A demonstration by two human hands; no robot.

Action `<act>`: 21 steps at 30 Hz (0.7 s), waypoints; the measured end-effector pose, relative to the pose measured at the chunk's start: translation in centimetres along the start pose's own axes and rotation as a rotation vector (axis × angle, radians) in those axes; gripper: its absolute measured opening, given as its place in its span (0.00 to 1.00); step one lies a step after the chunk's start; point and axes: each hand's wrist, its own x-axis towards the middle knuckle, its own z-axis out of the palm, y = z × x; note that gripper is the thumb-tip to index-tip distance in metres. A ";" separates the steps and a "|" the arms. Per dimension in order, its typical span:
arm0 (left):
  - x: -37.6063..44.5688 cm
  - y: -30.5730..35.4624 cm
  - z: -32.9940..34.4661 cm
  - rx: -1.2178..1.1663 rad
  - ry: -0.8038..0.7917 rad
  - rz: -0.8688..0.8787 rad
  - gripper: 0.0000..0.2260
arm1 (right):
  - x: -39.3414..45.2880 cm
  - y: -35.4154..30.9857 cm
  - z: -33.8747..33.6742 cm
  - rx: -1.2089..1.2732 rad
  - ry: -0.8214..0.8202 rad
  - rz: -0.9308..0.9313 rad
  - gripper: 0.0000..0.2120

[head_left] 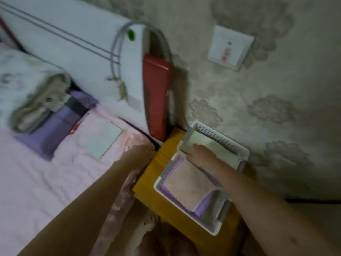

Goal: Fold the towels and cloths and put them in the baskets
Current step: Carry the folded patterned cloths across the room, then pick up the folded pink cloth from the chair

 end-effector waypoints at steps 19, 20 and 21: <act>-65.9 -34.6 15.8 -0.398 0.481 -1.091 0.19 | -42.8 -50.5 27.5 -0.970 -0.185 -1.243 0.21; -69.6 -35.7 18.0 -0.422 0.477 -1.143 0.19 | -46.2 -51.9 30.4 -0.997 -0.185 -1.296 0.22; -73.2 -36.6 20.1 -0.441 0.475 -1.188 0.19 | -49.6 -53.1 33.2 -1.018 -0.185 -1.353 0.22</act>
